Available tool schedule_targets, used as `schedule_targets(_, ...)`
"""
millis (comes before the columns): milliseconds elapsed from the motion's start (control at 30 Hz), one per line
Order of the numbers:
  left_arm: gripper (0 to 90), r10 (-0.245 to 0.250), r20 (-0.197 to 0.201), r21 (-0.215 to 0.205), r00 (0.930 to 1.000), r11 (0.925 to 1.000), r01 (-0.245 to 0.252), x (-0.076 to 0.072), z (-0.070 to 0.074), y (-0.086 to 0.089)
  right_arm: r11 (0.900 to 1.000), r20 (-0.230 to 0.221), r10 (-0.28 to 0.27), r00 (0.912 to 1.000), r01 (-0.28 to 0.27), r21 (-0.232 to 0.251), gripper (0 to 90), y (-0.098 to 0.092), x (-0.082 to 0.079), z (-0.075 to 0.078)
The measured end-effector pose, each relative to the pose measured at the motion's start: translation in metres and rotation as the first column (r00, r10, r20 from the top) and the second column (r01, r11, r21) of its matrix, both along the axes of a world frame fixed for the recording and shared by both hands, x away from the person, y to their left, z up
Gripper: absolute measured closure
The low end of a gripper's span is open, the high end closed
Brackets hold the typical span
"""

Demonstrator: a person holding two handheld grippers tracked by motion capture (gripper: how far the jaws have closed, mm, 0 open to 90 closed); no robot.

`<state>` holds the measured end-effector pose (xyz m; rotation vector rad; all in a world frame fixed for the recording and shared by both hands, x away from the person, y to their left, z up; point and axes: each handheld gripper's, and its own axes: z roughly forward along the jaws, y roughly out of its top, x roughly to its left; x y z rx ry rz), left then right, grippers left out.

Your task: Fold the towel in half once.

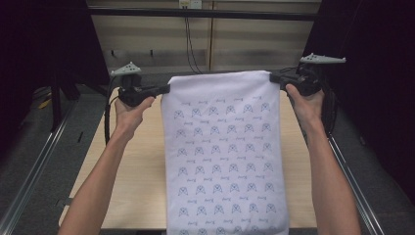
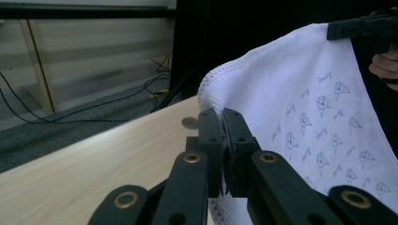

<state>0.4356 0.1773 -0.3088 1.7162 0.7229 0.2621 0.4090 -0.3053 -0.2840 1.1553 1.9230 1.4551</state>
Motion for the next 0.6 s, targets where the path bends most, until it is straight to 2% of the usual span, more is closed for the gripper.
schedule_targets(33, 87.7, -0.004, 0.005, -0.02, 1.0, 0.9998, 0.004, -0.001, 0.002, 0.001, 1.0, 0.011, 0.013, 0.9999, -0.014, 0.016, 87.6, 0.0, -0.002, 0.006)
schedule_targets(67, 87.7, -0.009, 0.001, -0.035, 1.0, 0.9993, 0.009, -0.003, 0.001, 0.002, 1.0, 0.018, 0.022, 0.9996, -0.022, 0.012, 87.7, 0.0, -0.004, 0.01)
schedule_targets(133, 87.8, -0.018, -0.003, -0.02, 0.9998, 0.9996, 0.018, -0.008, -0.007, 0.003, 1.0, 0.016, 0.029, 0.9995, -0.029, 0.002, 87.7, 0.0, -0.009, 0.009)
schedule_targets(233, 87.8, -0.042, -0.032, -0.008, 0.9986, 0.9991, 0.042, -0.02, -0.025, 0.007, 0.999, -0.003, 0.043, 0.9991, -0.043, -0.006, 87.7, -0.005, -0.022, -0.007)
schedule_targets(300, 87.7, -0.066, -0.049, 0.02, 0.9966, 0.9975, 0.068, -0.03, -0.036, 0.007, 0.998, -0.02, 0.057, 0.9982, -0.057, 0.006, 87.7, -0.009, -0.034, -0.021)
schedule_targets(333, 87.7, -0.066, -0.049, 0.02, 0.9966, 0.9975, 0.068, -0.03, -0.036, 0.007, 0.998, -0.025, 0.065, 0.9976, -0.065, 0.009, 87.7, -0.011, -0.041, -0.029)
schedule_targets(367, 87.7, -0.097, -0.063, 0.03, 0.9933, 0.9947, 0.099, -0.043, -0.045, 0.006, 0.997, -0.036, 0.076, 0.9965, -0.075, 0.013, 87.7, -0.012, -0.048, -0.036)
schedule_targets(400, 87.7, -0.11, -0.058, 0.043, 0.9922, 0.9927, 0.112, -0.05, -0.049, 0.006, 0.997, -0.048, 0.082, 0.9955, -0.082, -0.002, 87.7, -0.012, -0.056, -0.042)
schedule_targets(467, 87.7, -0.138, -0.07, 0.027, 0.9879, 0.9897, 0.14, -0.065, -0.056, 0.007, 0.995, -0.057, 0.099, 0.9934, -0.1, -0.005, 87.7, -0.014, -0.073, -0.052)
schedule_targets(533, 87.8, -0.151, -0.071, 0.053, 0.9859, 0.9864, 0.155, -0.081, -0.059, 0.007, 0.993, -0.059, 0.117, 0.9913, -0.118, -0.003, 87.8, -0.016, -0.092, -0.058)
schedule_targets(600, 87.8, -0.18, -0.081, 0.031, 0.9803, 0.9826, 0.183, -0.098, -0.062, 0.01, 0.992, -0.07, 0.123, 0.99, -0.124, -0.012, 87.8, -0.018, -0.111, -0.062)
